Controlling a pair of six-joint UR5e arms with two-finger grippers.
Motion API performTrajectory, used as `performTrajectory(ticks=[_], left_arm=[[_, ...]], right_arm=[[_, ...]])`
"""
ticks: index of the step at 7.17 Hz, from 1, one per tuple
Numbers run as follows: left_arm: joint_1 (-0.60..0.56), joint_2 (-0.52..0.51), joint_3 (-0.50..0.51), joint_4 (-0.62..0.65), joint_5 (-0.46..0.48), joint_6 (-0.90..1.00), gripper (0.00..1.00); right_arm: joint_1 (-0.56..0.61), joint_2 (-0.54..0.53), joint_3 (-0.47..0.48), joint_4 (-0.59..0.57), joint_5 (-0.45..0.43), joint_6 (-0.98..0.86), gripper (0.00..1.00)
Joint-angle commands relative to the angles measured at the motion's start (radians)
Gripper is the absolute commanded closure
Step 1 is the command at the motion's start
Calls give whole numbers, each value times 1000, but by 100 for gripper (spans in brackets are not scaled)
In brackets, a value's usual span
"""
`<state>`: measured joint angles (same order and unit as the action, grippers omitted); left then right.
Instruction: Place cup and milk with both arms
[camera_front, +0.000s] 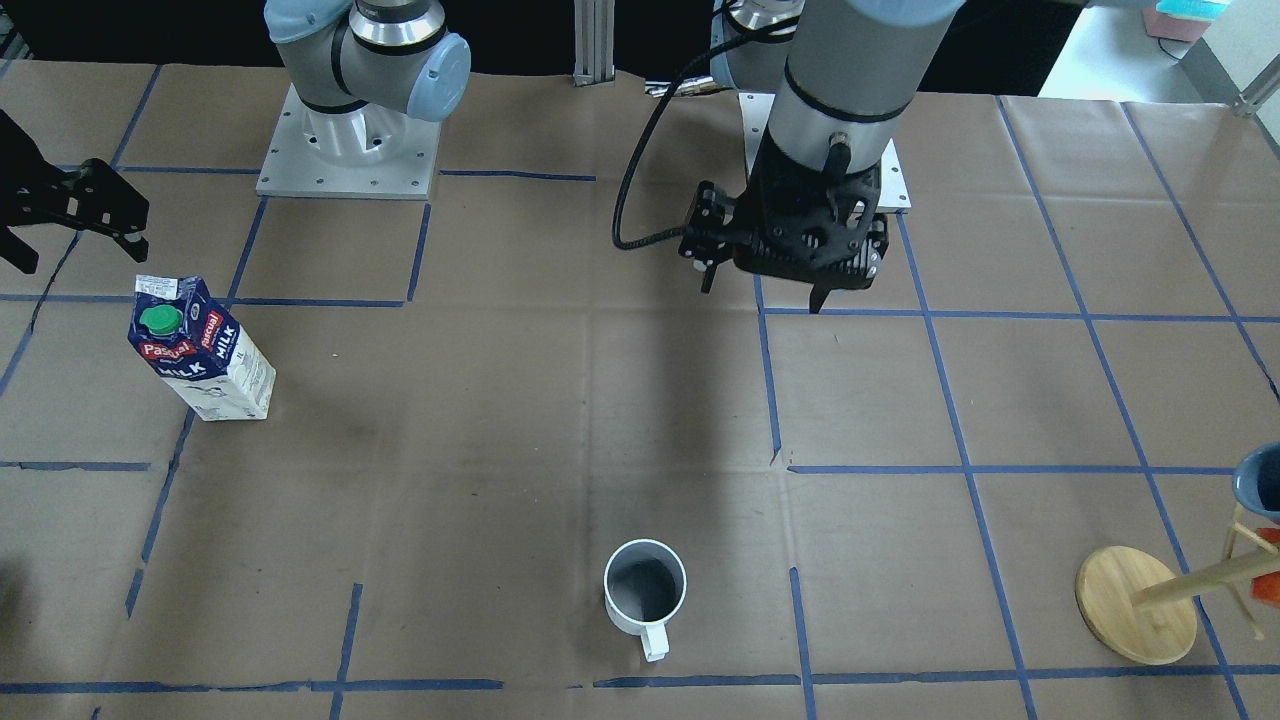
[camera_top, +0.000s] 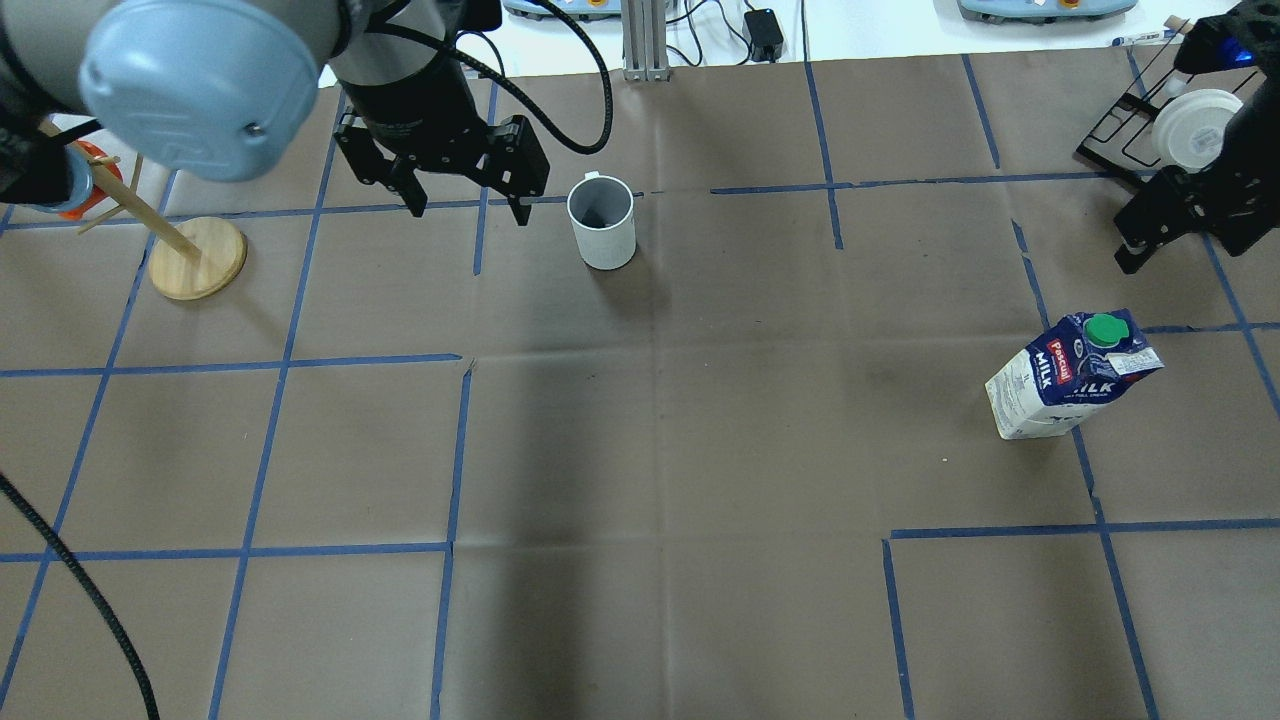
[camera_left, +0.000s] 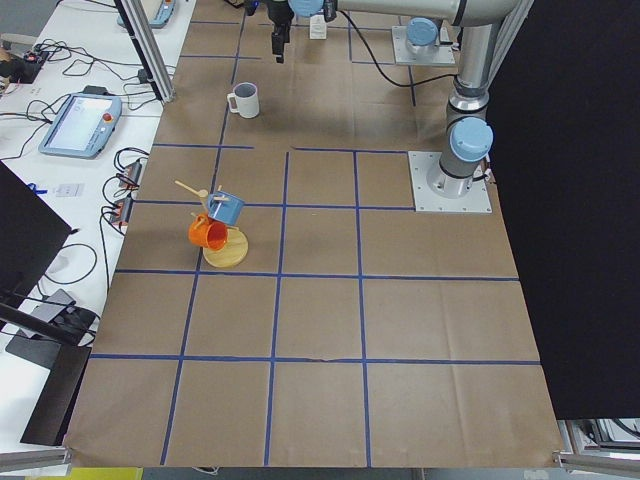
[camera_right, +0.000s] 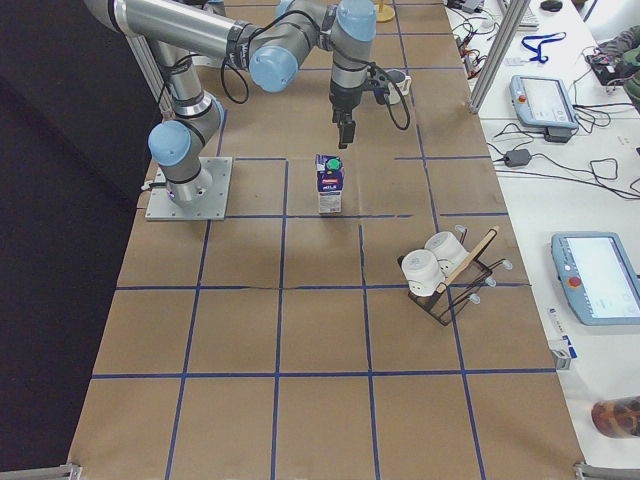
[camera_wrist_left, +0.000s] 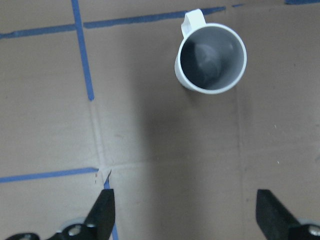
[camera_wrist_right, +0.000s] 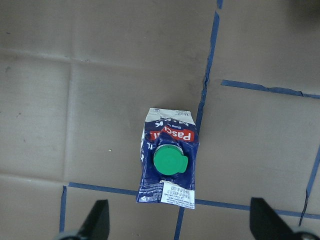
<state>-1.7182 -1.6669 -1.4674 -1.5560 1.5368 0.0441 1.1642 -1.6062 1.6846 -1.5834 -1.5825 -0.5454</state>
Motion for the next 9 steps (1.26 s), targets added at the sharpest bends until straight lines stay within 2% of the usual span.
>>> performTrajectory(ticks=[1, 3, 9], left_arm=[[31, 123, -97, -12, 0, 23, 0], [46, 154, -129, -12, -1, 22, 0], [48, 150, -133, -10, -7, -7, 0]], right_arm=[[-11, -8, 103, -62, 7, 30, 0], [-11, -9, 185, -159, 7, 33, 0], [-9, 32, 282, -318, 6, 58, 0]])
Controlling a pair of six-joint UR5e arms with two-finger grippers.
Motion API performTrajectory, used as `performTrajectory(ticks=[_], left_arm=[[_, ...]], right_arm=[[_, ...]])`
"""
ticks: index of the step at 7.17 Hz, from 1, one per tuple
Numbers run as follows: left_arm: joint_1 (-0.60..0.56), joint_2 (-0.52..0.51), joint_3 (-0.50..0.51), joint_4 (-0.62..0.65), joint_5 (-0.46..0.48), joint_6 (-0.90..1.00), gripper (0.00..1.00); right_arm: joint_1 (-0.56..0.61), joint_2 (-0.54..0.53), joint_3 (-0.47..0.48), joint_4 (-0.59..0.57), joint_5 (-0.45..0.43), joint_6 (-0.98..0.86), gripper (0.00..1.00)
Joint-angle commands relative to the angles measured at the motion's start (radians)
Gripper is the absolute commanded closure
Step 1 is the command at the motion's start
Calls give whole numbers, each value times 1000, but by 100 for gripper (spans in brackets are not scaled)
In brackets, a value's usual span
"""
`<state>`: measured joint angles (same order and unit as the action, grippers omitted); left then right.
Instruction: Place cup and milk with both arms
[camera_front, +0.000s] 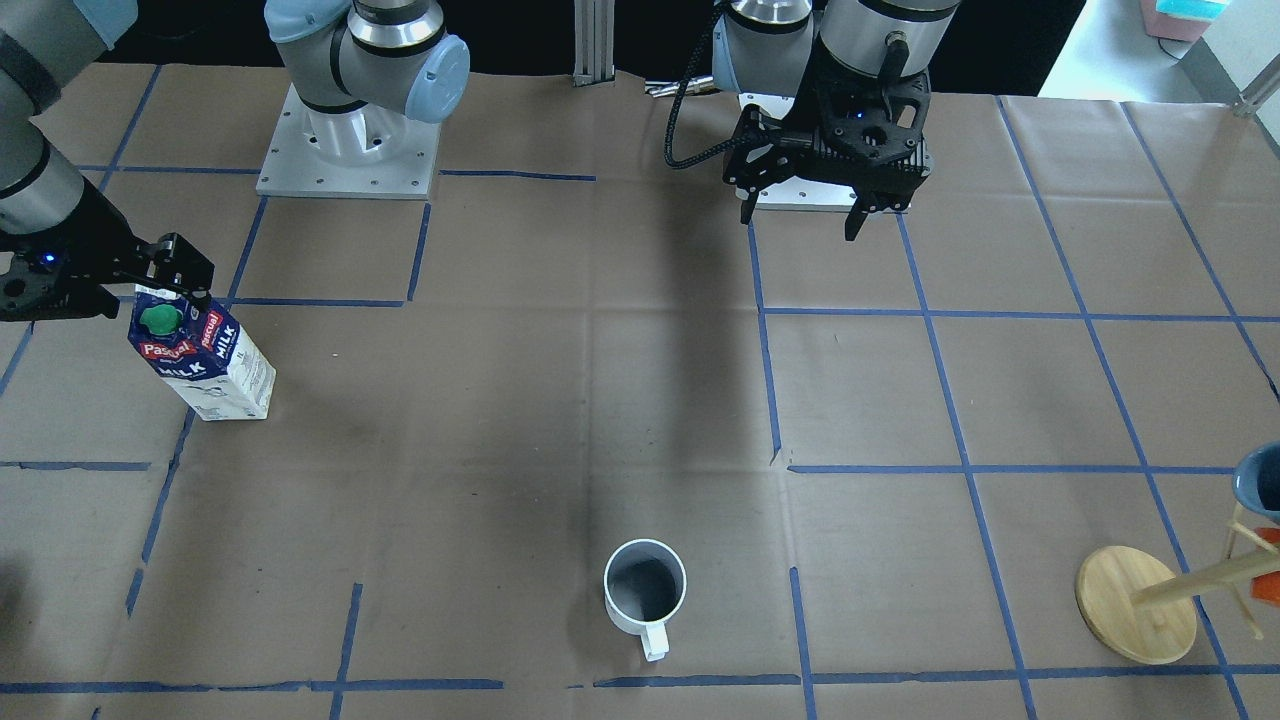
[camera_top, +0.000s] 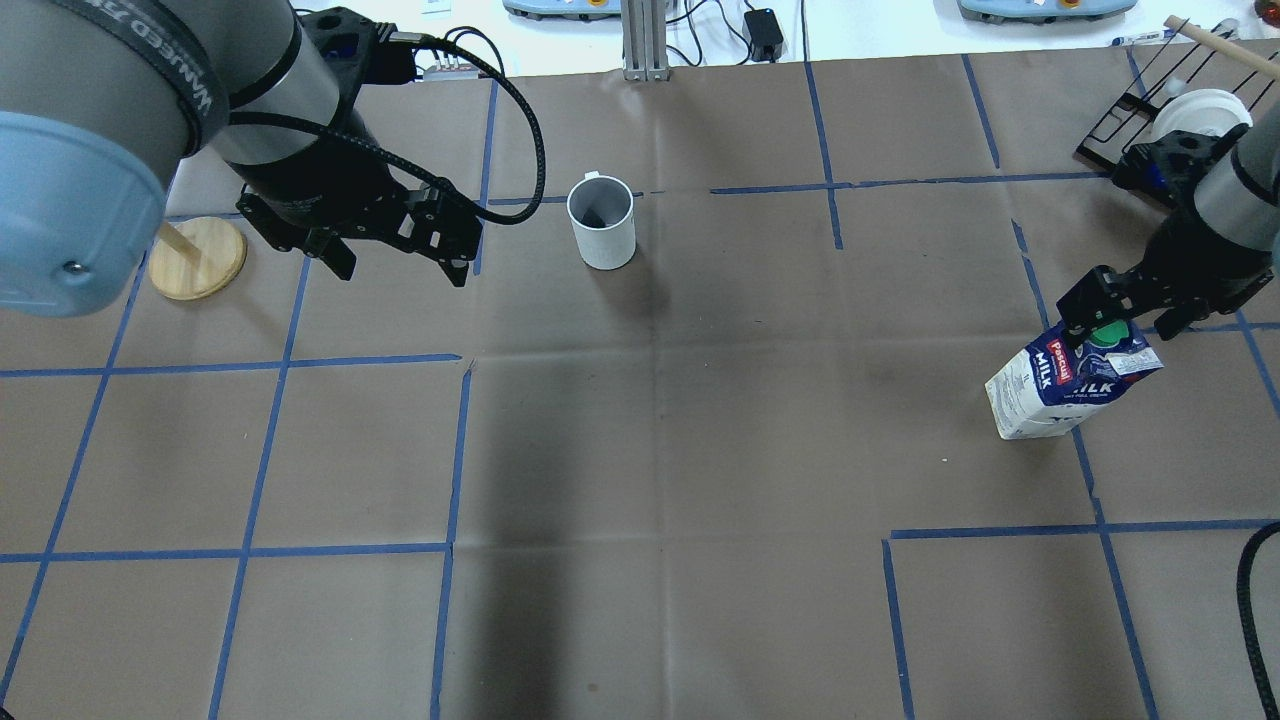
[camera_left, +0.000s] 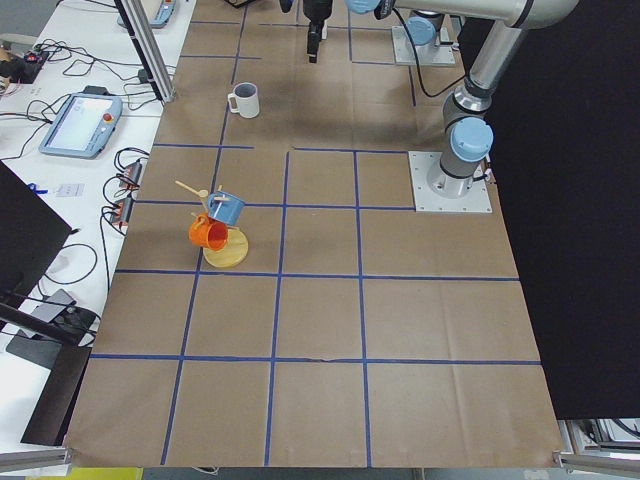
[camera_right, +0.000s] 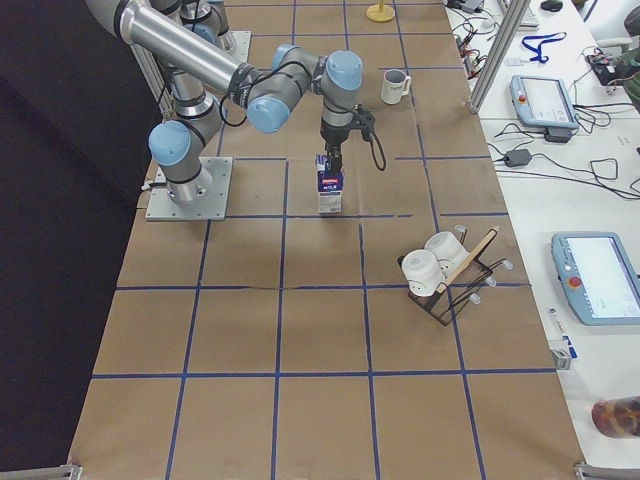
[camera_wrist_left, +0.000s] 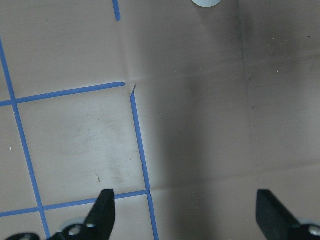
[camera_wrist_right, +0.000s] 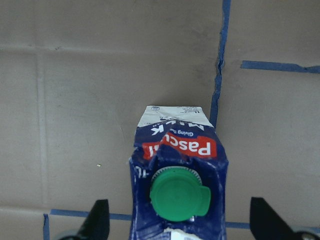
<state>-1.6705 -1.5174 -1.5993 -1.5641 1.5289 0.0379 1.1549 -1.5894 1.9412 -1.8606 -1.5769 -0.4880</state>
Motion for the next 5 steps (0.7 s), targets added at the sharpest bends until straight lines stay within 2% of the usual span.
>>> performTrajectory(ticks=[1, 3, 4, 5], left_arm=[[2, -1, 1, -1, -3, -1, 0], [2, -1, 1, -1, -3, -1, 0], [2, -6, 1, 2, -4, -1, 0], [2, -7, 1, 4, -6, -3, 0]], right_arm=[[0, 31, 42, -57, 0, 2, 0], [0, 29, 42, -58, 2, 9, 1], [0, 29, 41, -60, 0, 28, 23], [0, 28, 41, -58, 0, 37, 36]])
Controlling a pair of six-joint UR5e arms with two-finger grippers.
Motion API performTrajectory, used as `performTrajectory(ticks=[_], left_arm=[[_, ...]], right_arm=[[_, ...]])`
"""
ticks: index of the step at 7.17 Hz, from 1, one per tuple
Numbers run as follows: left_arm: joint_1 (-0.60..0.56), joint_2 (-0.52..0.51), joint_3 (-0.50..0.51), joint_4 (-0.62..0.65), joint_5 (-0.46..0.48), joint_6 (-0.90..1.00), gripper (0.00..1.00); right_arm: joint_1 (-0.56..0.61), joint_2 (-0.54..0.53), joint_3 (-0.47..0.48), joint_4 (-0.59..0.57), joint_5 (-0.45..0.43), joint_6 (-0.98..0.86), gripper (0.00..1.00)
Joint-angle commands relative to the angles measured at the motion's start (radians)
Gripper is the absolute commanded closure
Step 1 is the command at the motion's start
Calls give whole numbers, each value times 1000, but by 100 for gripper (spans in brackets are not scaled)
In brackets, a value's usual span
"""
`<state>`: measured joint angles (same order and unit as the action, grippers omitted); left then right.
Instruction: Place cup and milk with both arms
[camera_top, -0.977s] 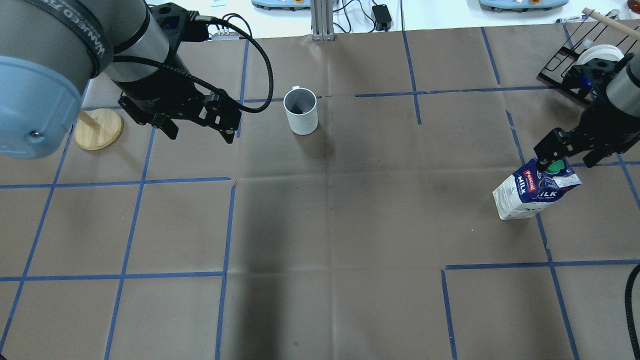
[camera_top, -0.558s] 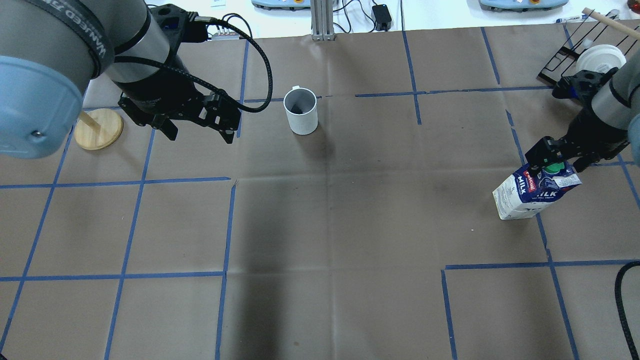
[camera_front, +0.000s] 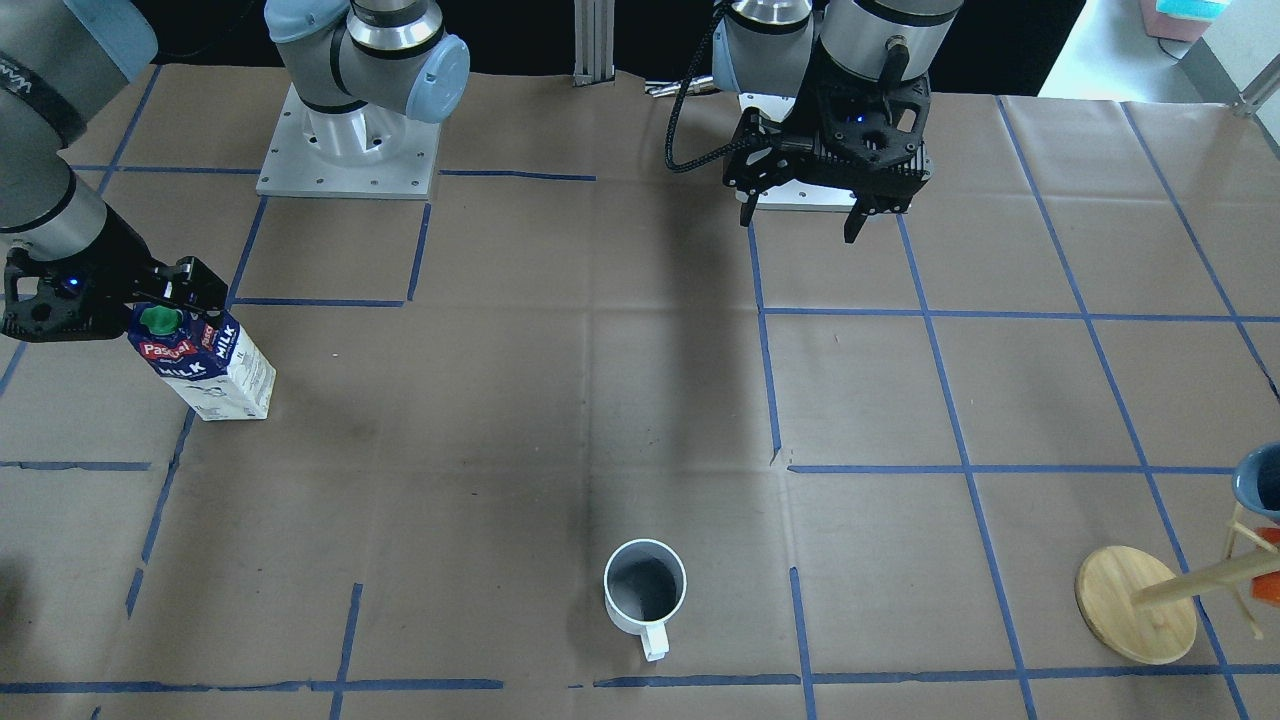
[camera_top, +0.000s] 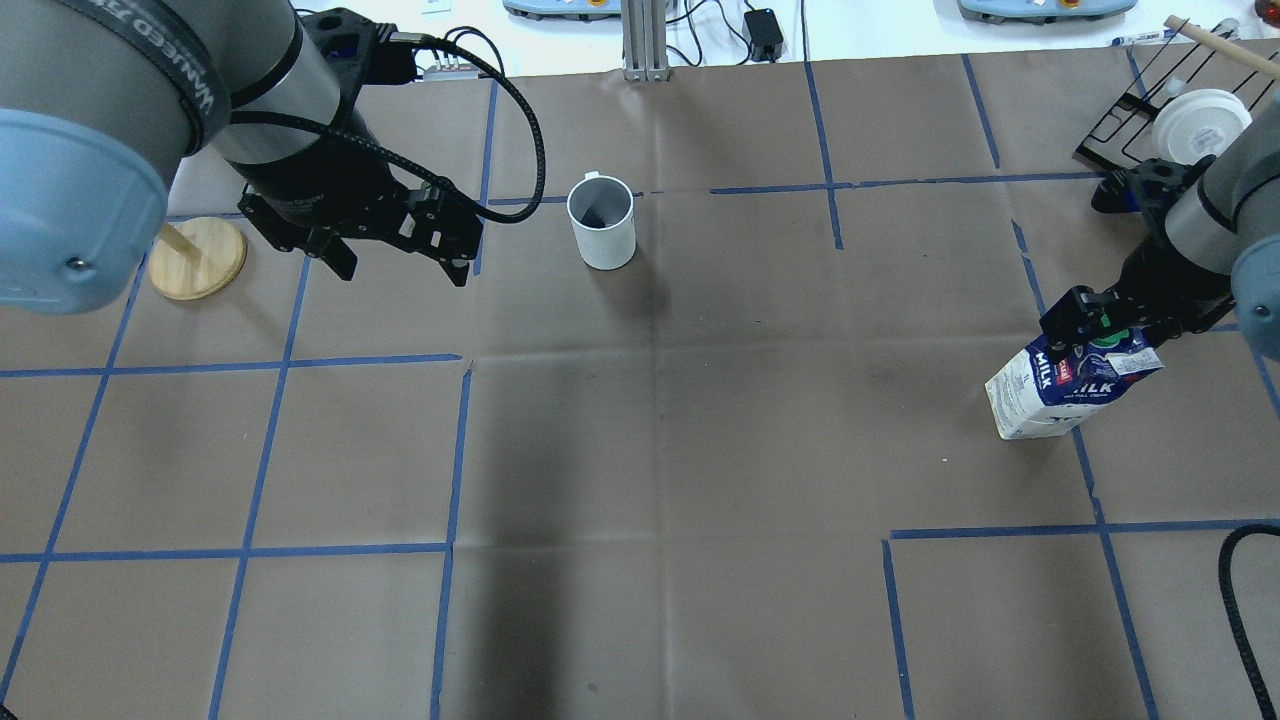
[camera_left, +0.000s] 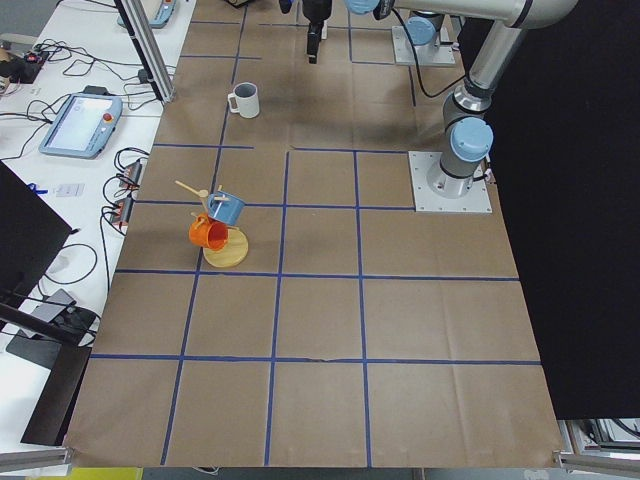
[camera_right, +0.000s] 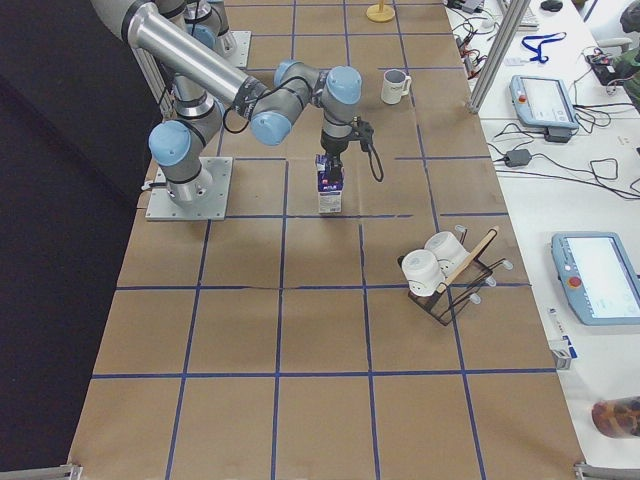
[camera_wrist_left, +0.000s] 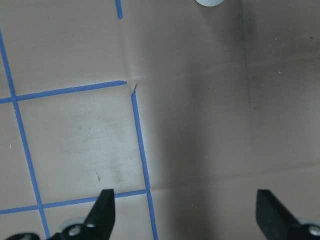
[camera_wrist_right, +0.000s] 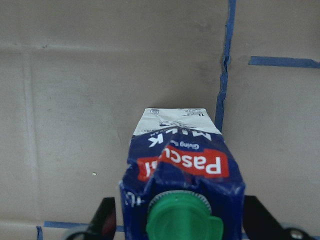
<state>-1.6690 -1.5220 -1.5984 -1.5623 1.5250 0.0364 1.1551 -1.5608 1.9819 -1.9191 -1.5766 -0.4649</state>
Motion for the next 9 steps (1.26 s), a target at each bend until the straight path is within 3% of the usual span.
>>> performTrajectory(ticks=[1, 4, 7, 9], left_arm=[[0, -3, 0, 2, 0, -10, 0], [0, -7, 0, 8, 4, -10, 0], [0, -7, 2, 8, 4, -10, 0], [0, -12, 6, 8, 4, -10, 0]], right_arm=[[0, -1, -1, 0, -2, 14, 39], [2, -10, -32, 2, 0, 17, 38], [44, 2, -223, 161, -6, 28, 37], [139, 95, -352, 193, -8, 89, 37]])
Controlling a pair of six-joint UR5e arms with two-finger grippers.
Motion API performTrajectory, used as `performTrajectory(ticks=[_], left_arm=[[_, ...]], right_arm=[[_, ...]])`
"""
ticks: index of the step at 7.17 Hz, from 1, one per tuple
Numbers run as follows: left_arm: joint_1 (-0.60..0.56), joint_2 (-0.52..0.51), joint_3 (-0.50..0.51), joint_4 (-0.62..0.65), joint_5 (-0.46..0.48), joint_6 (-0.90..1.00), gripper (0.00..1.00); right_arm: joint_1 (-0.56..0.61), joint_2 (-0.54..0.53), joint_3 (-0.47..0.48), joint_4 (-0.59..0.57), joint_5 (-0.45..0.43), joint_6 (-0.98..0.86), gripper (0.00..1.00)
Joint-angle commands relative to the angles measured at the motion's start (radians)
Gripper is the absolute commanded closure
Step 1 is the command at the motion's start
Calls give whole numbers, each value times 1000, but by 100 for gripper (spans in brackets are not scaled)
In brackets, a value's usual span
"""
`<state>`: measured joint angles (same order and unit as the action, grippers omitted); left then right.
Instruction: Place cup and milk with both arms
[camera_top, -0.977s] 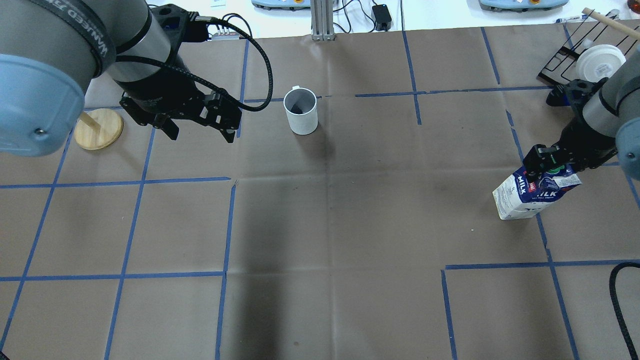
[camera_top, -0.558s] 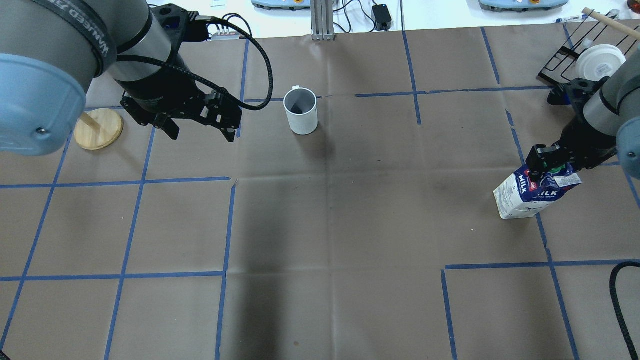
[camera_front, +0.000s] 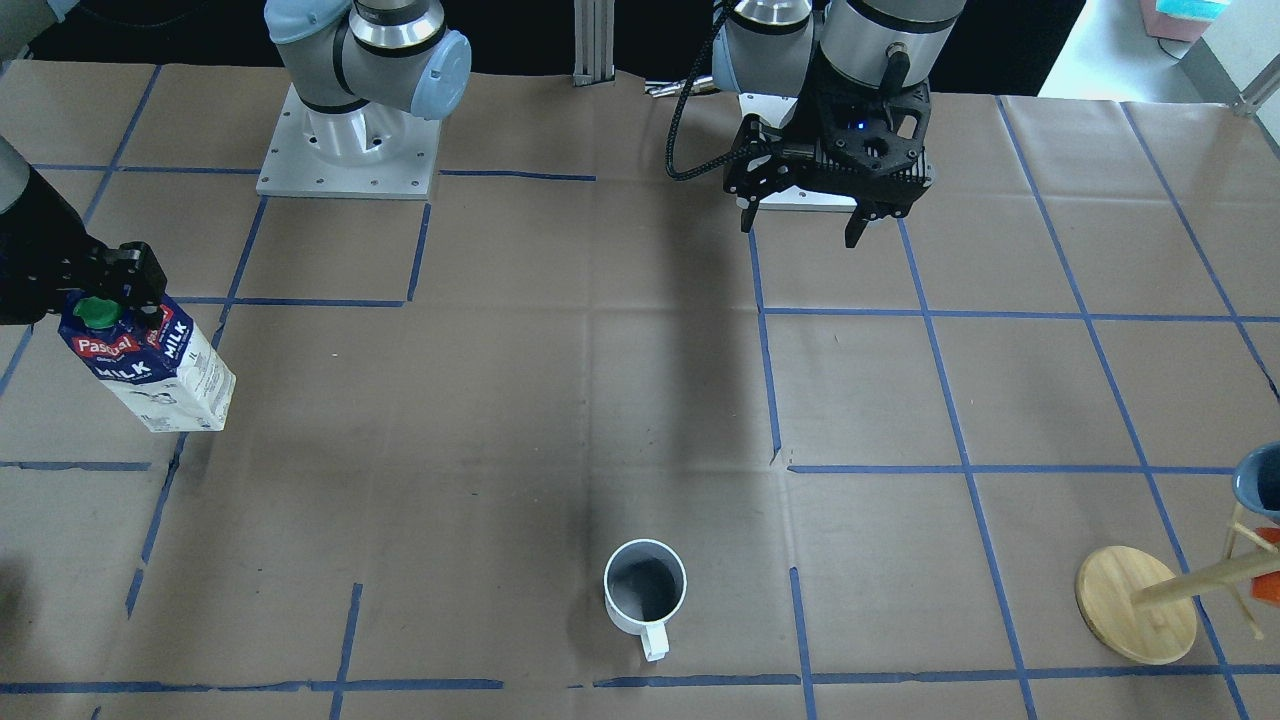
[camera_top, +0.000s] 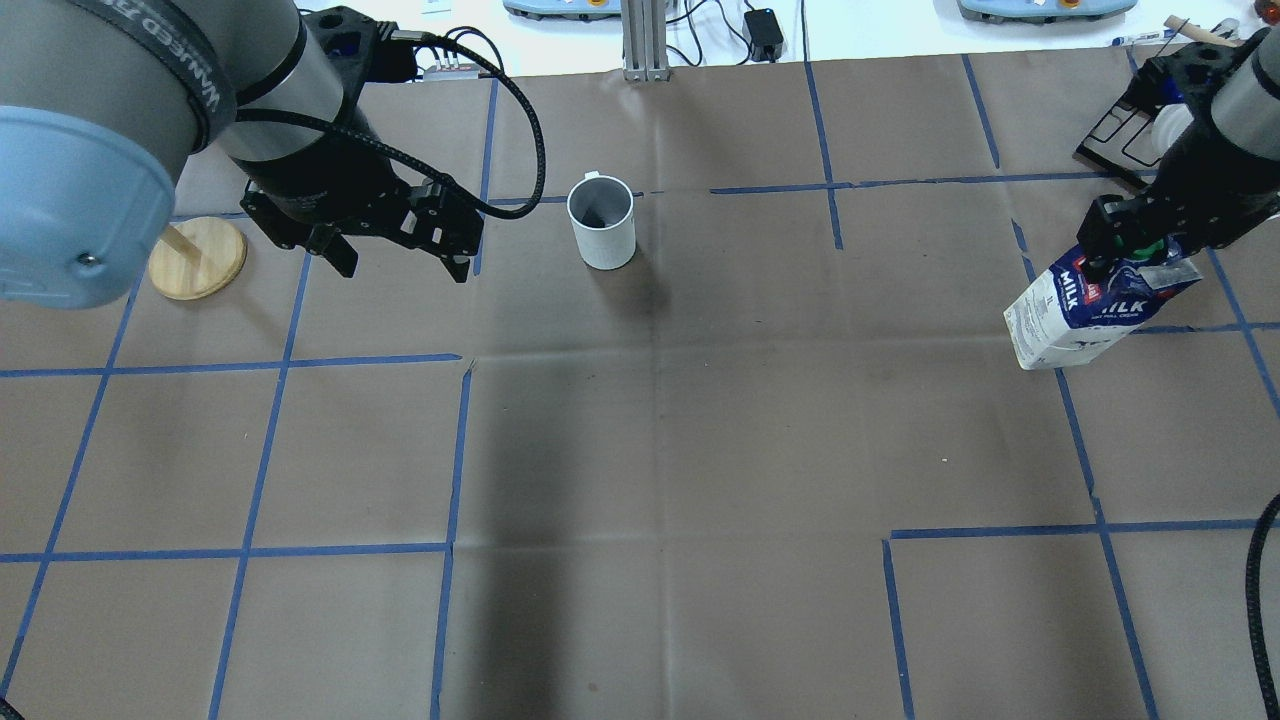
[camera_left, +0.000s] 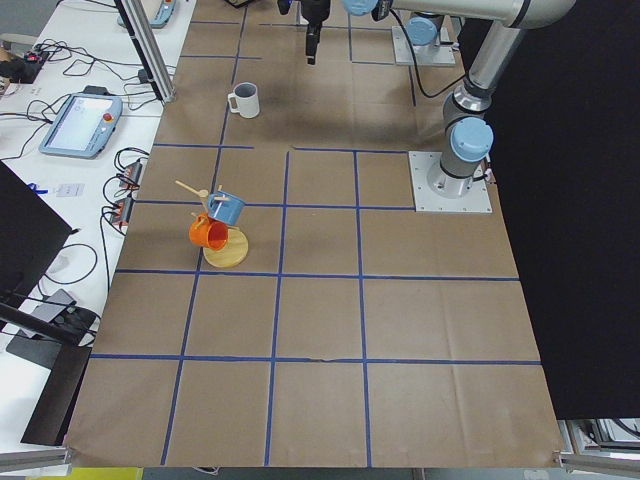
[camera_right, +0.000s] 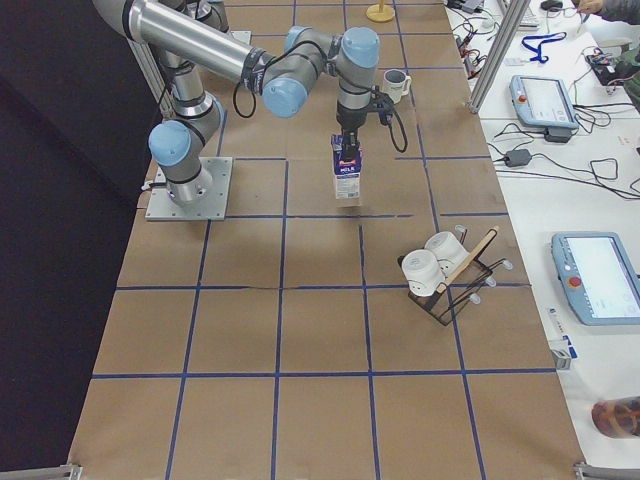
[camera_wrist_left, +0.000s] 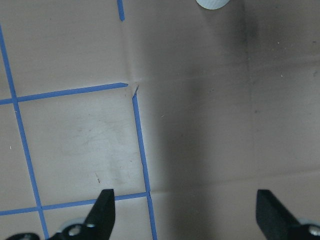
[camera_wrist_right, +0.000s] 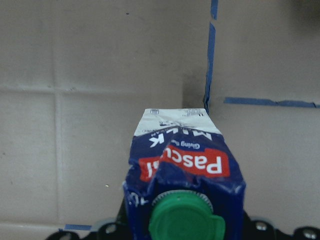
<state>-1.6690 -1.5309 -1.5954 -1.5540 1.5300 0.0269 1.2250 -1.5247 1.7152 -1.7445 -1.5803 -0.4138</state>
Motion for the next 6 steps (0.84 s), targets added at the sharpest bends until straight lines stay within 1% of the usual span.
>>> performTrajectory(ticks=[1, 2, 3, 4, 5, 6], left_arm=[[0, -3, 3, 2, 1, 1, 0], [0, -8, 9, 2, -2, 1, 0], [0, -5, 14, -1, 2, 1, 0], [2, -11, 23, -2, 4, 1, 0], [3, -11, 26, -3, 4, 1, 0], [3, -9, 28, -8, 4, 1, 0]], right_arm=[[167, 133, -176, 25, -13, 143, 37], [267, 228, -281, 28, -12, 247, 37], [359, 330, -392, 60, -6, 367, 37], [410, 394, -464, 83, -3, 419, 36], [513, 517, -608, 117, 6, 529, 36], [575, 588, -685, 117, 8, 597, 36]])
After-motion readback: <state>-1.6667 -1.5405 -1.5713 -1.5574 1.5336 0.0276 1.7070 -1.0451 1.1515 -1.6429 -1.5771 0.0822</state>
